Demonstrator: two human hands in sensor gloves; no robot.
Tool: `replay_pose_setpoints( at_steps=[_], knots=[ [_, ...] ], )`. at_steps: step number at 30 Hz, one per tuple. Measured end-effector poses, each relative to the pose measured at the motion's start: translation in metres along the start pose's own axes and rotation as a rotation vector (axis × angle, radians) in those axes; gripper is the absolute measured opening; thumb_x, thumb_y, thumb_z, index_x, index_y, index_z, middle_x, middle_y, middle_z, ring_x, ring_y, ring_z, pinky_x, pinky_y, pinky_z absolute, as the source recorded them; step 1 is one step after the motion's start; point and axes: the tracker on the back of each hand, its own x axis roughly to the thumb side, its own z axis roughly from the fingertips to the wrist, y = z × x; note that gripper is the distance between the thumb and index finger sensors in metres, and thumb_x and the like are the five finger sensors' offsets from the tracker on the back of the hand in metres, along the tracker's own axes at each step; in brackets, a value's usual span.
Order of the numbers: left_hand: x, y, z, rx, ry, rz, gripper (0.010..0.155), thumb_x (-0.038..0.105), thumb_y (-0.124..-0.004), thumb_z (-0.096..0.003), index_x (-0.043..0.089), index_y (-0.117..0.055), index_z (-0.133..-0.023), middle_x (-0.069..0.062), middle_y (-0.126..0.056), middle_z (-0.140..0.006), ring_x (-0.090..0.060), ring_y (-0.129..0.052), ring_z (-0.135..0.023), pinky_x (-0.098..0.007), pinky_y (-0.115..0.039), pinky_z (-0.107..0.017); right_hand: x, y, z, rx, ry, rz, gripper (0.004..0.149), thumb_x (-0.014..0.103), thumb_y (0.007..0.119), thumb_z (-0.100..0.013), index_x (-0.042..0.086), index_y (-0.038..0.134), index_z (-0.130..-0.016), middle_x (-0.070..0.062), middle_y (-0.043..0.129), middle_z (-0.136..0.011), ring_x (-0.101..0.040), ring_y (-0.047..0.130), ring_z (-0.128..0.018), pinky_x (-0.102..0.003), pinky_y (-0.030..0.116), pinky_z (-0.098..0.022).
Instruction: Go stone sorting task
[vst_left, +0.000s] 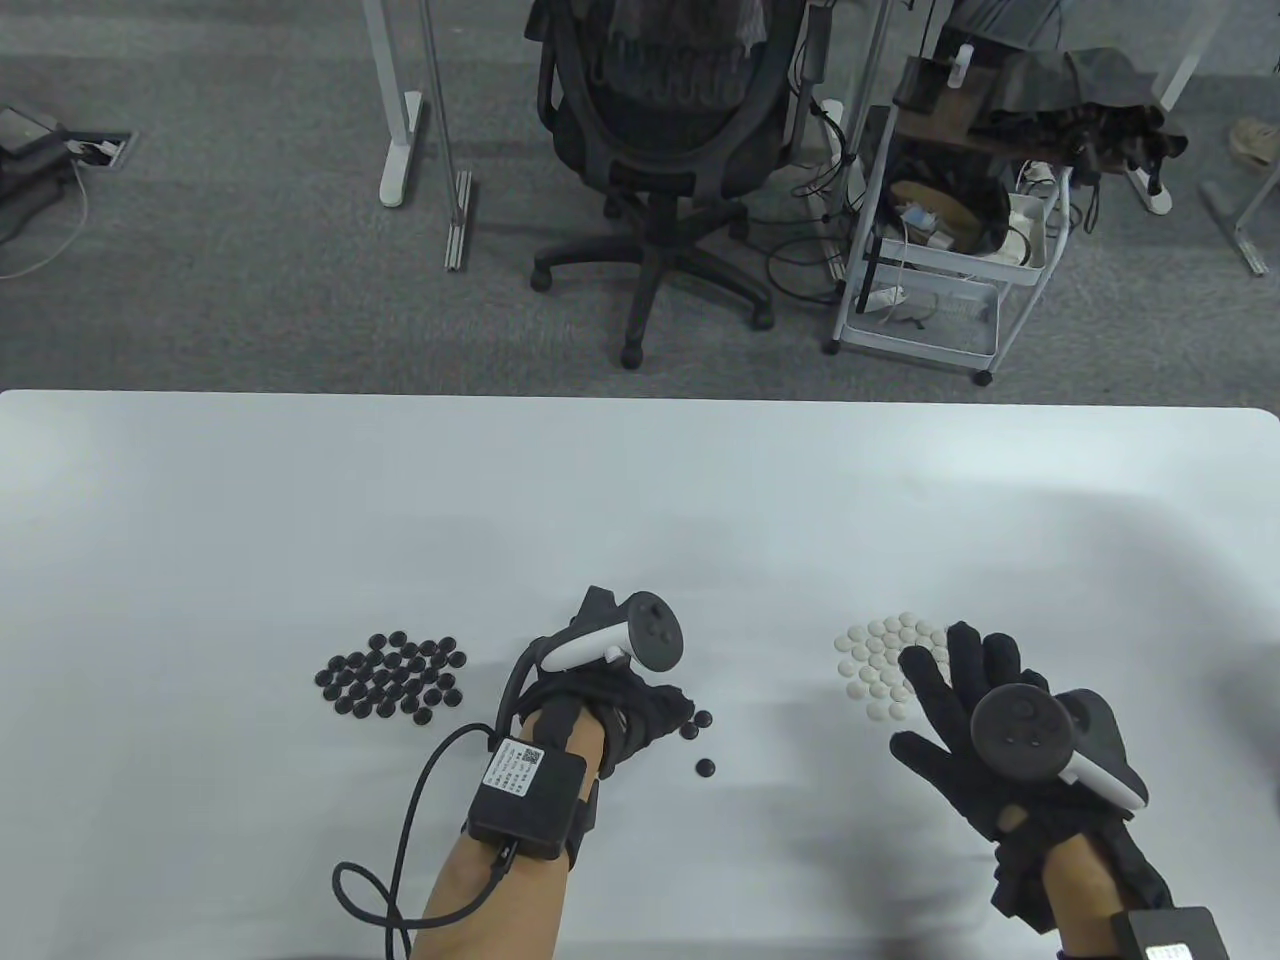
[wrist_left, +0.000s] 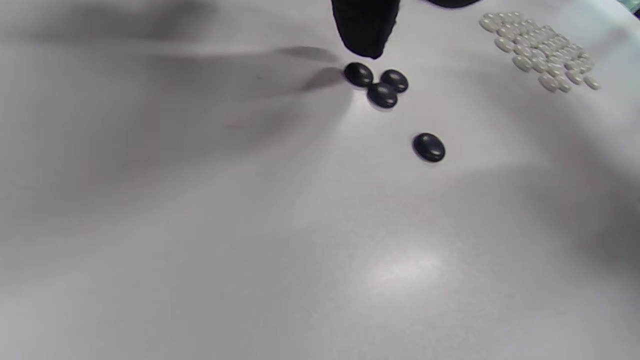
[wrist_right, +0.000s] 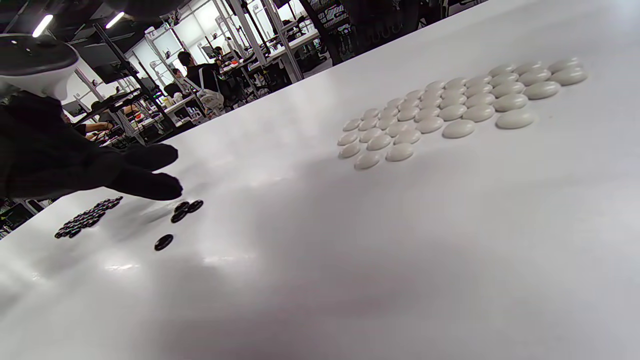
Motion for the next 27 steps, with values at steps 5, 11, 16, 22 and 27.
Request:
replay_pose_setpoints(
  at_steps=[5, 11, 16, 22, 27],
  knots=[
    [0.003, -0.005, -0.007, -0.018, 0.021, -0.077, 0.062, 0.049, -0.040, -0.0574, 0.033, -0.051, -0.116, -0.031, 0.007, -0.116, -0.060, 0.015, -0.091, -0.084, 0.000, -0.054, 0.001, 0.001, -0.001, 0.009, -0.003, 0.003, 0.079, 0.053, 0.048, -0.055, 0.013, 0.014, -0.114, -0.032, -0.010, -0.105, -0.058, -0.012, -0.086, -0.080, 0.004, -0.054],
    [-0.041, 0.012, 0.010, 0.025, 0.211, -0.057, 0.064, 0.051, -0.039, -0.0561, 0.032, -0.057, -0.115, -0.029, 0.008, -0.116, -0.060, 0.016, -0.091, -0.084, 0.000, -0.054, 0.003, 0.001, 0.001, 0.011, -0.004, 0.004, 0.079, 0.053, 0.047, -0.055, 0.013, 0.014, -0.114, -0.032, -0.010, -0.105, -0.058, -0.012, -0.086, -0.080, 0.004, -0.054],
    [-0.091, 0.023, 0.035, 0.006, 0.394, 0.015, 0.068, 0.051, -0.040, -0.0561, 0.027, -0.062, -0.115, -0.029, 0.007, -0.116, -0.061, 0.015, -0.091, -0.085, -0.001, -0.053, 0.005, 0.000, 0.002, 0.006, -0.011, 0.005, 0.079, 0.053, 0.047, -0.055, 0.013, 0.014, -0.114, -0.032, -0.010, -0.105, -0.058, -0.012, -0.086, -0.080, 0.004, -0.054],
    [-0.118, 0.021, 0.050, 0.002, 0.461, 0.039, 0.068, 0.051, -0.040, -0.0561, 0.027, -0.060, -0.116, -0.028, 0.011, -0.114, -0.060, 0.016, -0.090, -0.084, 0.000, -0.052, 0.004, 0.001, 0.001, 0.018, 0.000, 0.007, 0.079, 0.053, 0.047, -0.055, 0.013, 0.014, -0.114, -0.032, -0.010, -0.105, -0.058, -0.012, -0.086, -0.080, 0.004, -0.053],
    [-0.125, 0.022, 0.053, 0.000, 0.523, 0.001, 0.068, 0.051, -0.040, -0.0559, 0.027, -0.058, -0.117, -0.028, 0.012, -0.114, -0.060, 0.016, -0.090, -0.084, 0.001, -0.052, 0.004, 0.003, 0.000, 0.031, 0.006, 0.009, 0.079, 0.054, 0.047, -0.055, 0.013, 0.013, -0.114, -0.032, -0.011, -0.105, -0.058, -0.012, -0.086, -0.080, 0.005, -0.053]
  ],
)
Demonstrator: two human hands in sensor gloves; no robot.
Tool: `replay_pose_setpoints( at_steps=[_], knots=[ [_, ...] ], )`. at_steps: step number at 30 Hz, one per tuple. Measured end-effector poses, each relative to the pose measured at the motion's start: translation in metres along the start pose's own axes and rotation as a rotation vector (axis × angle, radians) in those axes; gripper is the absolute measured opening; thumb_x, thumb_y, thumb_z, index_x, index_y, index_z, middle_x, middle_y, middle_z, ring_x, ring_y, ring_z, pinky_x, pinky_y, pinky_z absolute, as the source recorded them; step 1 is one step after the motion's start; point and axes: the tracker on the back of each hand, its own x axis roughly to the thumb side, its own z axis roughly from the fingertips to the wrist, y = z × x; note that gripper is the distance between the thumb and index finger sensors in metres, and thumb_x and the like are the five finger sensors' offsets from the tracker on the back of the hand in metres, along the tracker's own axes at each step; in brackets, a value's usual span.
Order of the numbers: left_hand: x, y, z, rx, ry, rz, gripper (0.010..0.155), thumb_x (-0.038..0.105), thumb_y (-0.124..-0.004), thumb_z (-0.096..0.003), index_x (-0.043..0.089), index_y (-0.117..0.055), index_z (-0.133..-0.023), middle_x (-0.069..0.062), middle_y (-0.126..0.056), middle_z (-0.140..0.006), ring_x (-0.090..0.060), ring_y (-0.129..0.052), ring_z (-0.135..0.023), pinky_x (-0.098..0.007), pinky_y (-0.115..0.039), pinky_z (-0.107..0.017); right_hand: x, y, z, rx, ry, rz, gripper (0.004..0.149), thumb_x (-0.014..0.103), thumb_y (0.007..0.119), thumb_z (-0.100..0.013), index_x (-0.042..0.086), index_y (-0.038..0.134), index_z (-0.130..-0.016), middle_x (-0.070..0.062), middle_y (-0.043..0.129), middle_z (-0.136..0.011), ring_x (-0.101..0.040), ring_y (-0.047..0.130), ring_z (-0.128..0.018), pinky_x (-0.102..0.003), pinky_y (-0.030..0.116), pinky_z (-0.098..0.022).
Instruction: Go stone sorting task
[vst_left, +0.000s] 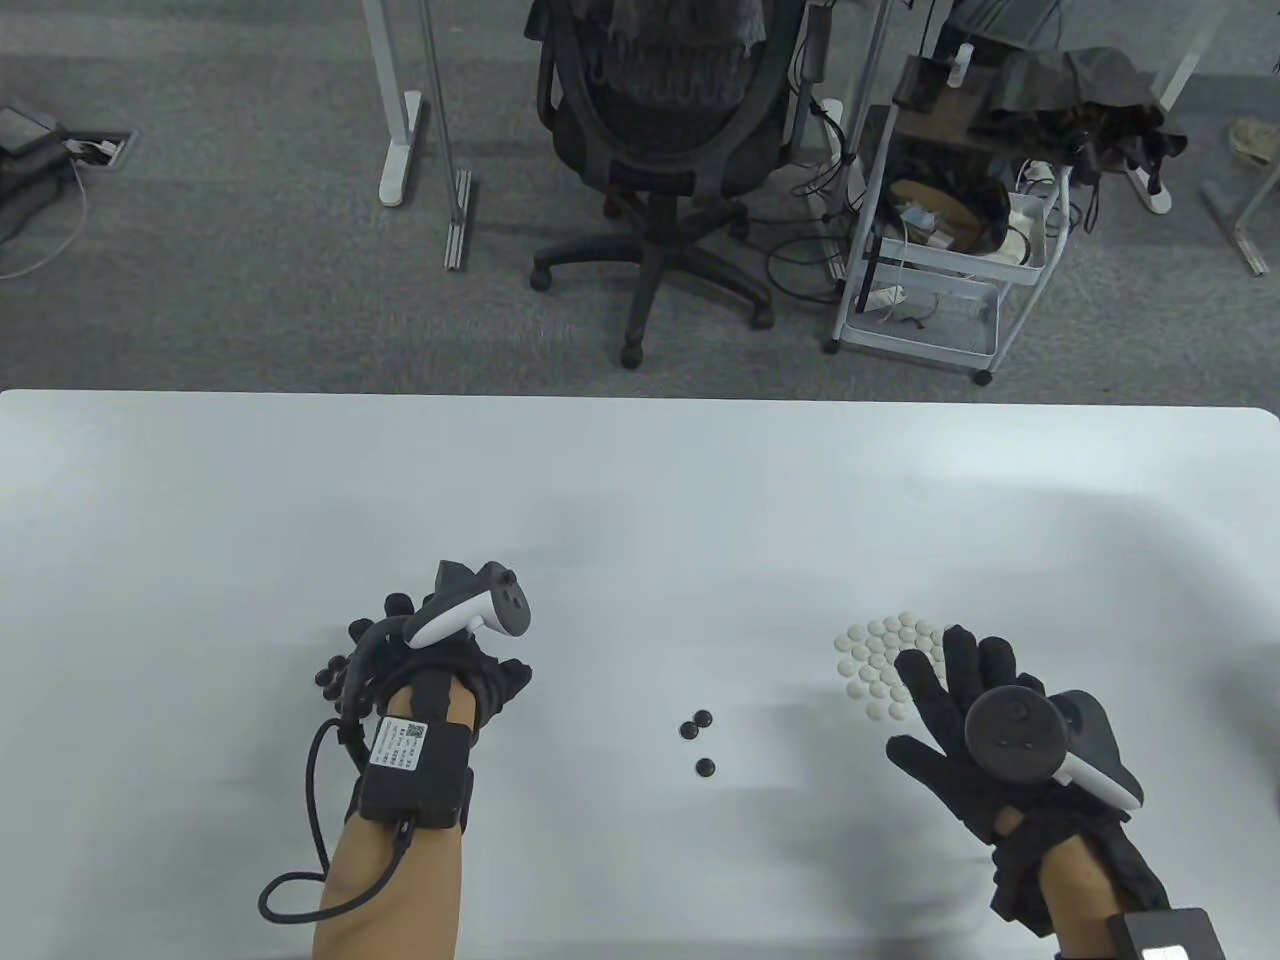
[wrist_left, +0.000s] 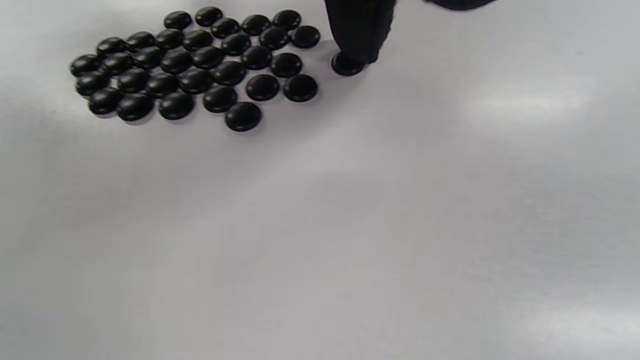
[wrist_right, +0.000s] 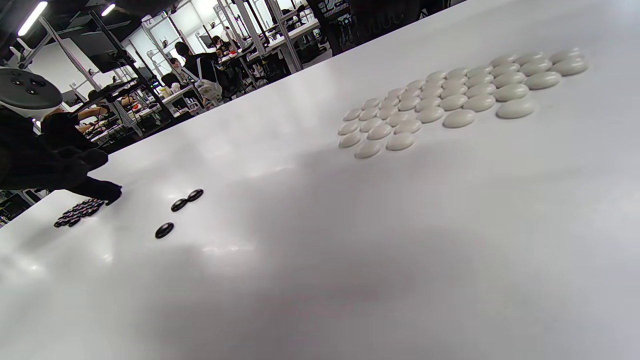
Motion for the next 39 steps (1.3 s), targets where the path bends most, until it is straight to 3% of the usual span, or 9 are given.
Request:
replay_pose_setpoints(
  at_steps=[6, 11, 16, 20, 27, 31, 34, 39],
  knots=[
    [-0.004, 0.007, 0.003, 0.000, 0.034, -0.005, 0.068, 0.051, -0.042, -0.0561, 0.026, -0.055, -0.118, -0.028, 0.012, -0.113, -0.060, 0.016, -0.090, -0.084, 0.001, -0.052, 0.000, 0.000, 0.000, 0.006, 0.005, -0.003, 0.079, 0.054, 0.047, -0.055, 0.013, 0.013, -0.114, -0.032, -0.011, -0.104, -0.058, -0.012, -0.086, -0.080, 0.005, -0.053],
    [0.011, 0.024, 0.022, 0.049, -0.060, 0.022, 0.068, 0.050, -0.043, -0.0567, 0.024, -0.056, -0.119, -0.030, 0.010, -0.114, -0.060, 0.016, -0.090, -0.084, 0.001, -0.052, -0.001, -0.002, 0.000, -0.004, 0.004, -0.009, 0.079, 0.054, 0.047, -0.055, 0.013, 0.013, -0.114, -0.032, -0.011, -0.104, -0.058, -0.012, -0.086, -0.080, 0.004, -0.053],
    [0.051, 0.027, 0.034, 0.047, -0.251, -0.005, 0.069, 0.050, -0.044, -0.0572, 0.022, -0.065, -0.116, -0.031, 0.003, -0.117, -0.062, 0.011, -0.091, -0.084, -0.002, -0.052, -0.001, -0.002, 0.000, -0.004, 0.004, -0.009, 0.079, 0.054, 0.047, -0.055, 0.013, 0.013, -0.114, -0.032, -0.011, -0.104, -0.058, -0.012, -0.085, -0.080, 0.004, -0.053],
    [0.097, 0.013, 0.036, 0.011, -0.426, -0.086, 0.067, 0.051, -0.044, -0.0572, 0.024, -0.065, -0.115, -0.032, 0.002, -0.117, -0.062, 0.009, -0.092, -0.084, -0.004, -0.053, -0.001, -0.001, 0.000, -0.003, 0.001, -0.006, 0.079, 0.054, 0.047, -0.055, 0.013, 0.013, -0.114, -0.032, -0.011, -0.104, -0.058, -0.012, -0.086, -0.080, 0.004, -0.053],
    [0.159, -0.010, 0.027, -0.007, -0.594, -0.188, 0.065, 0.050, -0.042, -0.0568, 0.029, -0.055, -0.117, -0.032, 0.005, -0.116, -0.061, 0.011, -0.091, -0.085, -0.004, -0.055, 0.000, -0.001, 0.001, 0.000, 0.001, -0.002, 0.079, 0.054, 0.047, -0.055, 0.013, 0.013, -0.114, -0.032, -0.011, -0.104, -0.058, -0.012, -0.086, -0.080, 0.005, -0.053],
    [0.175, -0.020, 0.015, -0.012, -0.620, -0.211, 0.066, 0.052, -0.041, -0.0558, 0.031, -0.047, -0.118, -0.031, 0.011, -0.114, -0.061, 0.015, -0.090, -0.085, -0.003, -0.055, 0.000, 0.000, 0.001, 0.003, 0.002, -0.006, 0.079, 0.054, 0.047, -0.055, 0.012, 0.012, -0.114, -0.032, -0.011, -0.104, -0.058, -0.012, -0.086, -0.080, 0.005, -0.053],
    [0.173, -0.019, 0.006, 0.004, -0.520, -0.269, 0.065, 0.052, -0.040, -0.0551, 0.034, -0.045, -0.117, -0.030, 0.012, -0.113, -0.060, 0.016, -0.090, -0.085, -0.002, -0.055, 0.000, 0.000, 0.001, 0.007, 0.003, -0.007, 0.079, 0.054, 0.047, -0.055, 0.013, 0.013, -0.113, -0.032, -0.011, -0.104, -0.058, -0.012, -0.086, -0.080, 0.004, -0.053],
    [0.131, 0.005, -0.011, 0.041, -0.362, -0.152, 0.067, 0.052, -0.039, -0.0550, 0.030, -0.050, -0.118, -0.028, 0.014, -0.113, -0.059, 0.017, -0.090, -0.084, 0.000, -0.055, -0.001, -0.001, 0.002, 0.003, 0.000, -0.011, 0.079, 0.054, 0.047, -0.055, 0.013, 0.012, -0.114, -0.032, -0.011, -0.104, -0.058, -0.012, -0.086, -0.081, 0.004, -0.053]
  ],
)
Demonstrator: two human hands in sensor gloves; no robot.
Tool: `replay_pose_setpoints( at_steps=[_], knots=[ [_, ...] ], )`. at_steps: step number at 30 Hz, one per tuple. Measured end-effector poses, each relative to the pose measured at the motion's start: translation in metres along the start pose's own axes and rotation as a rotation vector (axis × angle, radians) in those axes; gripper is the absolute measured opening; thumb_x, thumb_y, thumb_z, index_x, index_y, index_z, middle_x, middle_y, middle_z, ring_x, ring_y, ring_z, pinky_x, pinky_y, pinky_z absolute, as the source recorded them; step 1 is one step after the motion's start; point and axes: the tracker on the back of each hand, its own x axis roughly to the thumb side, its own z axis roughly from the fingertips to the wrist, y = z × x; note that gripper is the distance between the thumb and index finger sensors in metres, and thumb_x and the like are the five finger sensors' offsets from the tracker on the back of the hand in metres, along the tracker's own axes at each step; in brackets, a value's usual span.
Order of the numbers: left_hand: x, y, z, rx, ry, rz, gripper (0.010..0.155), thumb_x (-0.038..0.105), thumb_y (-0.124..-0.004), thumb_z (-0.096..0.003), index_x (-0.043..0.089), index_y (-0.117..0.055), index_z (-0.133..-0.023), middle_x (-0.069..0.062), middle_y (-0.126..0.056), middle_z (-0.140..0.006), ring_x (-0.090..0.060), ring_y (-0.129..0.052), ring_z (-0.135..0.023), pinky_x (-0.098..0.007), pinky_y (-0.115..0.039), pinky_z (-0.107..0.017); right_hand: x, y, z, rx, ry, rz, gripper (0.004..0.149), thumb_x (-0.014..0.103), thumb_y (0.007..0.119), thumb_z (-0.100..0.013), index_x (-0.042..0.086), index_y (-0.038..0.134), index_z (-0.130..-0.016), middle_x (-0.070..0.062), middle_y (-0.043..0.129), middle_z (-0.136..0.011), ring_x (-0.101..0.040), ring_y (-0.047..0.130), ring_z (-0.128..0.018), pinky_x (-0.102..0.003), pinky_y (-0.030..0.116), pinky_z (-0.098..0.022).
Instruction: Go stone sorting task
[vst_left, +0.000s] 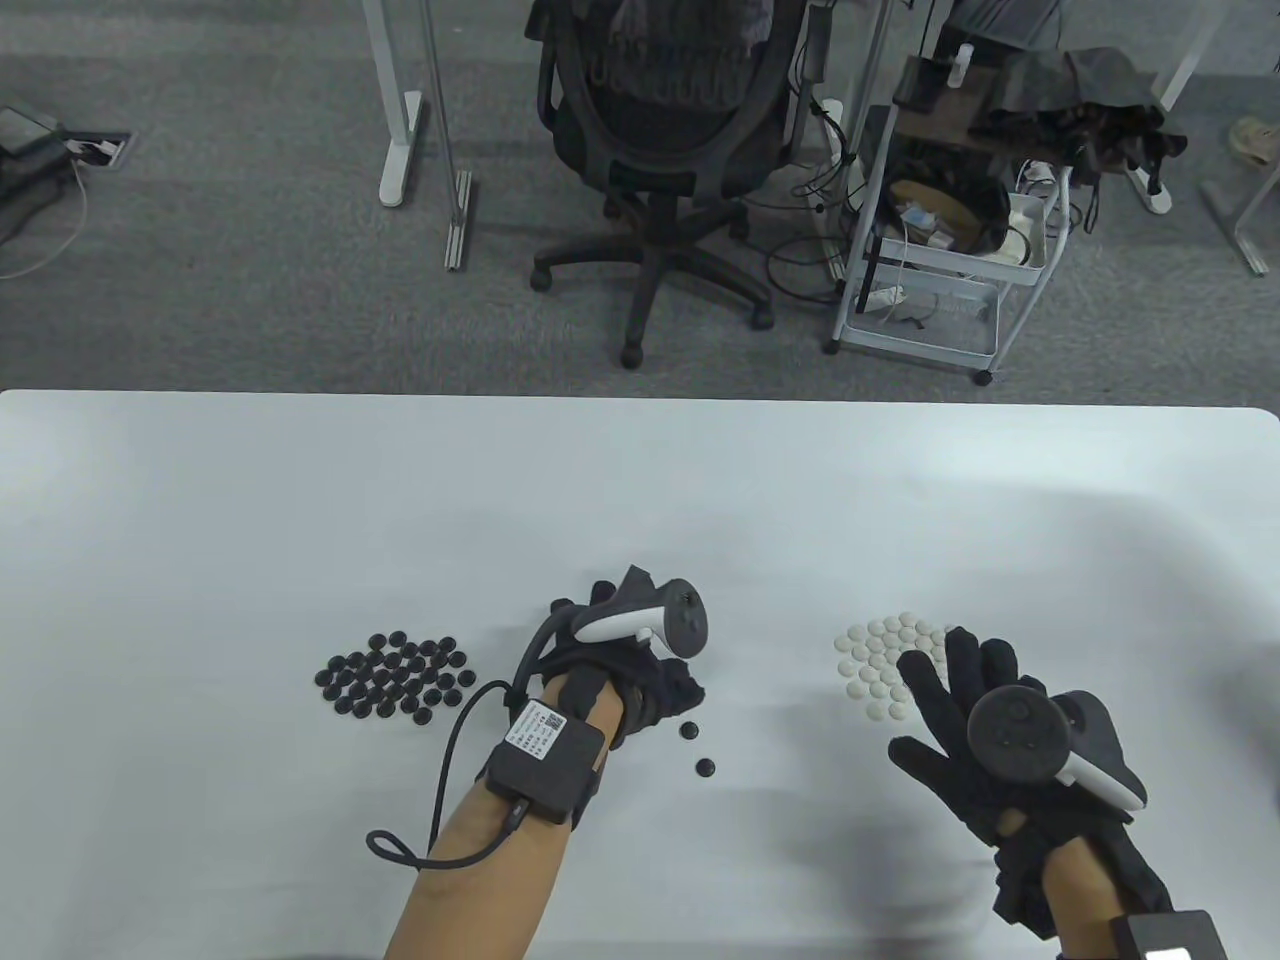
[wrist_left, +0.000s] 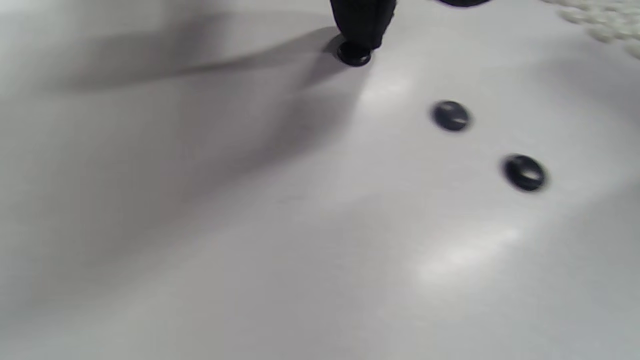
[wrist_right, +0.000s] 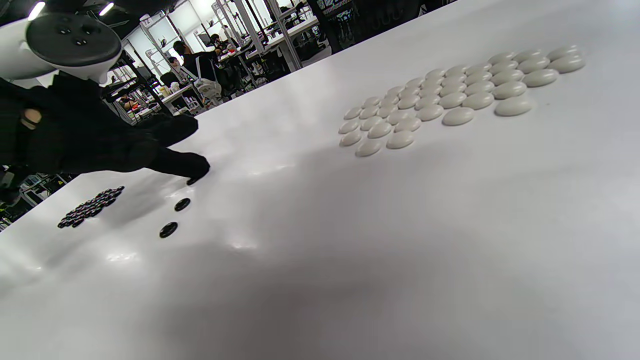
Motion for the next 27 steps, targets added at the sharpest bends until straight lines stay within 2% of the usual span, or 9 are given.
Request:
replay_pose_setpoints(
  at_steps=[7, 11, 16, 27],
  knots=[
    [-0.088, 0.008, 0.011, 0.001, 0.280, 0.122, 0.068, 0.051, -0.039, -0.0546, 0.028, -0.049, -0.118, -0.027, 0.016, -0.112, -0.059, 0.018, -0.090, -0.084, 0.002, -0.054, 0.001, -0.001, 0.001, -0.006, -0.003, 0.001, 0.079, 0.054, 0.047, -0.055, 0.013, 0.012, -0.114, -0.032, -0.011, -0.104, -0.058, -0.014, -0.086, -0.081, 0.004, -0.053],
    [-0.118, 0.006, 0.019, -0.007, 0.350, 0.173, 0.069, 0.051, -0.039, -0.0546, 0.027, -0.050, -0.118, -0.027, 0.016, -0.112, -0.059, 0.018, -0.090, -0.084, 0.002, -0.054, 0.000, -0.002, 0.002, -0.007, -0.003, 0.000, 0.079, 0.054, 0.046, -0.055, 0.013, 0.012, -0.114, -0.032, -0.011, -0.104, -0.058, -0.014, -0.086, -0.081, 0.004, -0.054],
    [-0.131, 0.001, 0.025, -0.006, 0.375, 0.184, 0.068, 0.051, -0.039, -0.0546, 0.027, -0.049, -0.118, -0.027, 0.016, -0.112, -0.058, 0.019, -0.091, -0.084, 0.003, -0.054, 0.001, -0.001, 0.002, 0.000, -0.002, 0.003, 0.080, 0.054, 0.046, -0.055, 0.012, 0.012, -0.114, -0.032, -0.012, -0.104, -0.058, -0.014, -0.086, -0.081, 0.004, -0.054],
    [-0.136, 0.000, 0.031, -0.035, 0.417, 0.159, 0.069, 0.050, -0.041, -0.0546, 0.026, -0.052, -0.118, -0.027, 0.012, -0.114, -0.059, 0.017, -0.091, -0.084, 0.002, -0.054, 0.001, -0.001, 0.002, 0.006, -0.003, 0.004, 0.080, 0.054, 0.046, -0.055, 0.012, 0.012, -0.114, -0.032, -0.012, -0.104, -0.059, -0.011, -0.086, -0.081, 0.005, -0.054]
  ],
)
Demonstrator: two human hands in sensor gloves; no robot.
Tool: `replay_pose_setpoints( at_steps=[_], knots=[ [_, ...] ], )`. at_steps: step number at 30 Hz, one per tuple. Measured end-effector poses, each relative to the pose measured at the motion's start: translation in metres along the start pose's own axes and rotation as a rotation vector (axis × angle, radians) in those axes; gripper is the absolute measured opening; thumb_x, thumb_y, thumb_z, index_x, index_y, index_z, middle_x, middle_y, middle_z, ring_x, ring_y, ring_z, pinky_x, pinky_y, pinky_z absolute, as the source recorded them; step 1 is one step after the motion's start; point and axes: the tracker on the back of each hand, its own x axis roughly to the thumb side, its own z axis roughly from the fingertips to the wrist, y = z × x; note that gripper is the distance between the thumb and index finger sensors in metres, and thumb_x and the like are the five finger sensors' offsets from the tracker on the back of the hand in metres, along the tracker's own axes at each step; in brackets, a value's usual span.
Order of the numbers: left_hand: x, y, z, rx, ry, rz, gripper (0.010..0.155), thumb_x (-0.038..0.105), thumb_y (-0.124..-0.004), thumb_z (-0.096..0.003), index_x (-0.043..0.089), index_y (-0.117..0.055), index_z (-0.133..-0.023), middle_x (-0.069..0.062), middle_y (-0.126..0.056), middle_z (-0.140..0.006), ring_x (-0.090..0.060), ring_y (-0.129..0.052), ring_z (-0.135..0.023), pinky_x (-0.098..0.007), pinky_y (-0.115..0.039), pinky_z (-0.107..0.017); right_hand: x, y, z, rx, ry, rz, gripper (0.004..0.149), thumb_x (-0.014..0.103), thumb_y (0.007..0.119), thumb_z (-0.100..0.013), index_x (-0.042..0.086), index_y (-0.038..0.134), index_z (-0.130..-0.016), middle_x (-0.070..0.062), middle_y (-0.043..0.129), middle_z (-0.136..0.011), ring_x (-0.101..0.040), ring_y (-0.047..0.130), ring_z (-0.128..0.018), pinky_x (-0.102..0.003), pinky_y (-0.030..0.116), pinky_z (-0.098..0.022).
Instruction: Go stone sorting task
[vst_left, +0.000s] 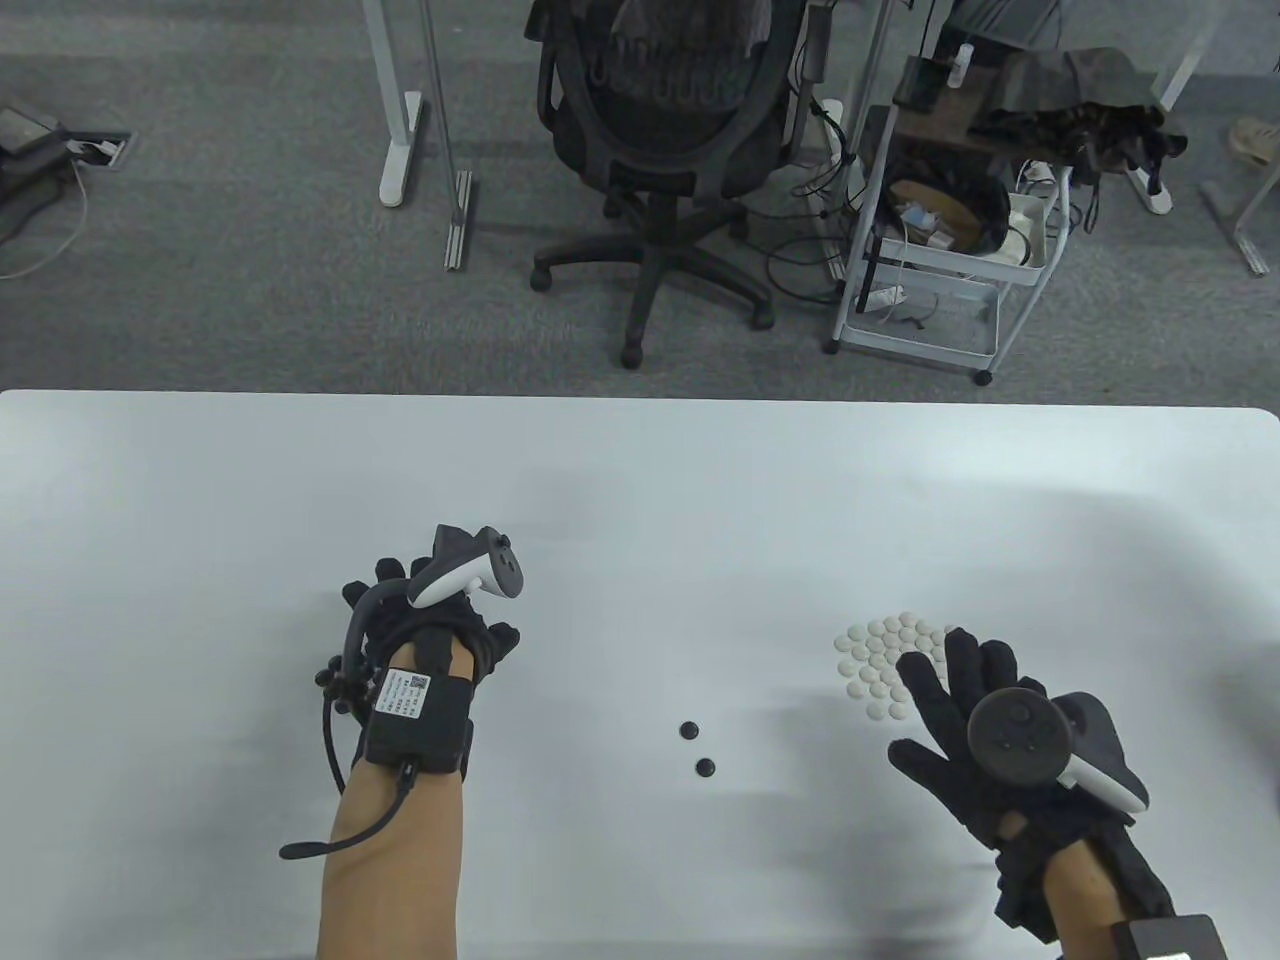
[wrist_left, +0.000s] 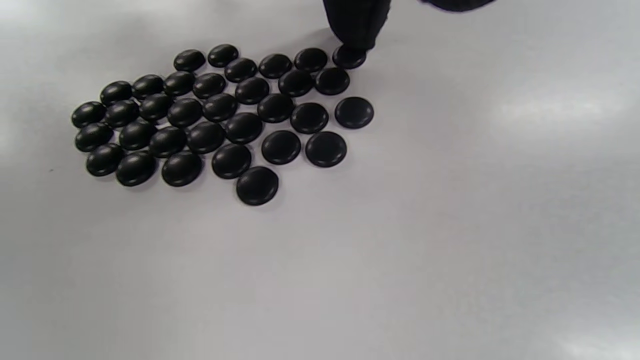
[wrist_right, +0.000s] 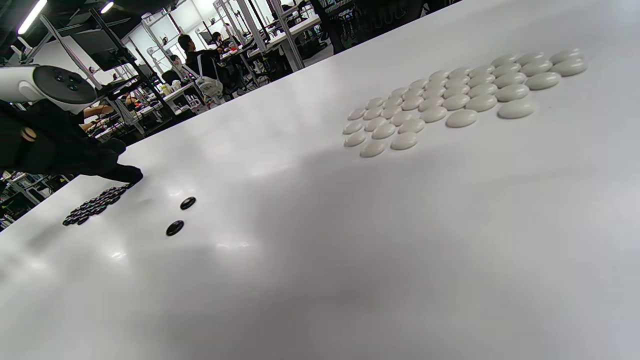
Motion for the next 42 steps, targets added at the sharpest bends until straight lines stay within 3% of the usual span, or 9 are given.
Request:
replay_pose_setpoints(
  at_steps=[8, 13, 21, 28, 31, 34, 38, 42],
  knots=[
    [0.023, 0.011, 0.022, 0.056, -0.075, -0.058, 0.069, 0.050, -0.044, -0.0551, 0.024, -0.053, -0.119, -0.028, 0.010, -0.114, -0.058, 0.016, -0.092, -0.083, 0.002, -0.054, 0.002, -0.001, 0.001, -0.003, -0.004, 0.000, 0.080, 0.054, 0.046, -0.055, 0.012, 0.012, -0.114, -0.032, -0.012, -0.104, -0.059, -0.013, -0.086, -0.081, 0.005, -0.054],
    [0.066, 0.008, 0.050, 0.025, -0.361, -0.094, 0.069, 0.050, -0.046, -0.0560, 0.021, -0.066, -0.115, -0.031, 0.000, -0.117, -0.061, 0.008, -0.094, -0.084, -0.004, -0.055, 0.001, -0.001, 0.001, -0.004, -0.001, -0.002, 0.079, 0.054, 0.046, -0.055, 0.013, 0.012, -0.114, -0.032, -0.012, -0.104, -0.059, -0.014, -0.086, -0.081, 0.005, -0.054],
    [0.137, -0.029, 0.082, 0.001, -0.620, -0.324, 0.067, 0.050, -0.045, -0.0558, 0.025, -0.063, -0.115, -0.032, -0.003, -0.117, -0.062, 0.005, -0.094, -0.084, -0.008, -0.056, 0.002, -0.001, 0.001, -0.002, 0.000, 0.000, 0.079, 0.054, 0.046, -0.055, 0.013, 0.012, -0.113, -0.032, -0.012, -0.104, -0.059, -0.011, -0.086, -0.081, 0.005, -0.054],
    [0.167, -0.055, 0.070, -0.025, -0.665, -0.373, 0.065, 0.049, -0.043, -0.0555, 0.029, -0.050, -0.117, -0.031, 0.006, -0.114, -0.061, 0.010, -0.091, -0.084, -0.005, -0.055, 0.002, 0.000, 0.001, 0.007, 0.001, 0.002, 0.079, 0.054, 0.046, -0.055, 0.012, 0.012, -0.114, -0.032, -0.012, -0.104, -0.059, -0.011, -0.086, -0.081, 0.005, -0.054],
    [0.165, -0.054, 0.054, -0.036, -0.609, -0.374, 0.064, 0.049, -0.042, -0.0549, 0.032, -0.044, -0.117, -0.030, 0.009, -0.113, -0.060, 0.012, -0.091, -0.084, -0.003, -0.054, 0.002, -0.001, 0.001, 0.009, 0.002, 0.002, 0.079, 0.054, 0.046, -0.055, 0.012, 0.012, -0.114, -0.032, -0.012, -0.104, -0.059, -0.011, -0.086, -0.081, 0.005, -0.054],
    [0.148, -0.038, 0.043, 0.009, -0.512, -0.329, 0.064, 0.049, -0.042, -0.0547, 0.033, -0.047, -0.116, -0.029, 0.010, -0.113, -0.059, 0.015, -0.091, -0.084, -0.001, -0.055, 0.002, -0.002, 0.003, 0.003, 0.001, -0.002, 0.079, 0.054, 0.046, -0.055, 0.012, 0.012, -0.114, -0.032, -0.012, -0.104, -0.059, -0.011, -0.086, -0.081, 0.005, -0.054],
    [0.099, -0.015, 0.024, -0.008, -0.356, -0.178, 0.065, 0.049, -0.042, -0.0547, 0.031, -0.054, -0.116, -0.028, 0.010, -0.113, -0.059, 0.015, -0.090, -0.084, -0.001, -0.054, 0.002, -0.003, 0.004, -0.002, -0.001, -0.007, 0.079, 0.054, 0.046, -0.055, 0.012, 0.012, -0.114, -0.032, -0.012, -0.104, -0.059, -0.011, -0.087, -0.081, 0.005, -0.054],
    [0.056, -0.007, 0.014, -0.019, -0.249, -0.081, 0.067, 0.050, -0.043, -0.0548, 0.028, -0.058, -0.116, -0.028, 0.009, -0.114, -0.059, 0.015, -0.091, -0.084, -0.001, -0.054, 0.002, -0.004, 0.004, 0.004, 0.002, -0.008, 0.079, 0.054, 0.046, -0.055, 0.012, 0.012, -0.114, -0.032, -0.012, -0.104, -0.059, -0.011, -0.087, -0.081, 0.005, -0.054]
  ],
)
